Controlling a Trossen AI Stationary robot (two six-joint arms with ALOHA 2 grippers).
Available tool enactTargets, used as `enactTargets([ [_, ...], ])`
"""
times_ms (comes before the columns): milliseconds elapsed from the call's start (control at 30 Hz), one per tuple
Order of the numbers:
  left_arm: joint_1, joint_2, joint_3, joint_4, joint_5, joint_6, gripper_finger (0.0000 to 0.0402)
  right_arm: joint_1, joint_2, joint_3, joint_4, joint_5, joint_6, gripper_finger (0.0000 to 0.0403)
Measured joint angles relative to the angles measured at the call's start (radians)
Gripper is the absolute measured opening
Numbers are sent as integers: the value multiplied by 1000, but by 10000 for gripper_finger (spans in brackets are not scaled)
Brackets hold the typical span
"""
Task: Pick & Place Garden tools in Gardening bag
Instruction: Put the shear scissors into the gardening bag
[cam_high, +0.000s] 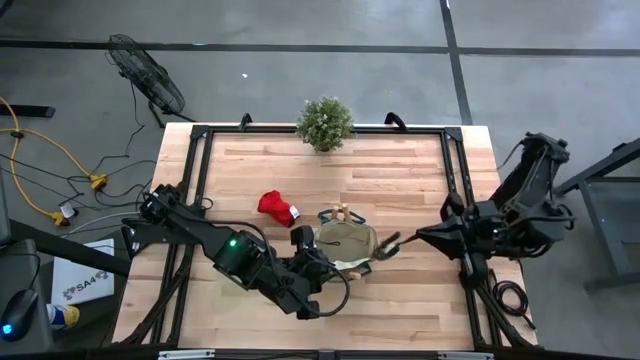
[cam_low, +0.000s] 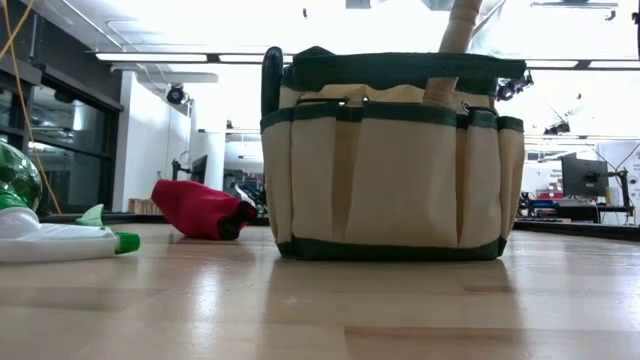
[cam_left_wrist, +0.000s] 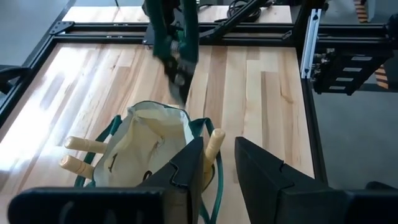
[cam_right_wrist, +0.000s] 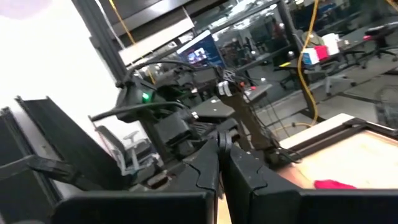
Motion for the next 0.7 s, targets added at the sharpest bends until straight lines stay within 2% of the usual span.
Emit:
enactTargets([
  [100,11,-1,0,2,30,5,90,21,-10,0,-26,38,1,4],
  [400,78,-1,-11,70,100,82,90,27,-17,0,-88,58,15,4],
  [700,135,-1,-11,131,192,152,90,27,-17,0,-263,63,164,4],
])
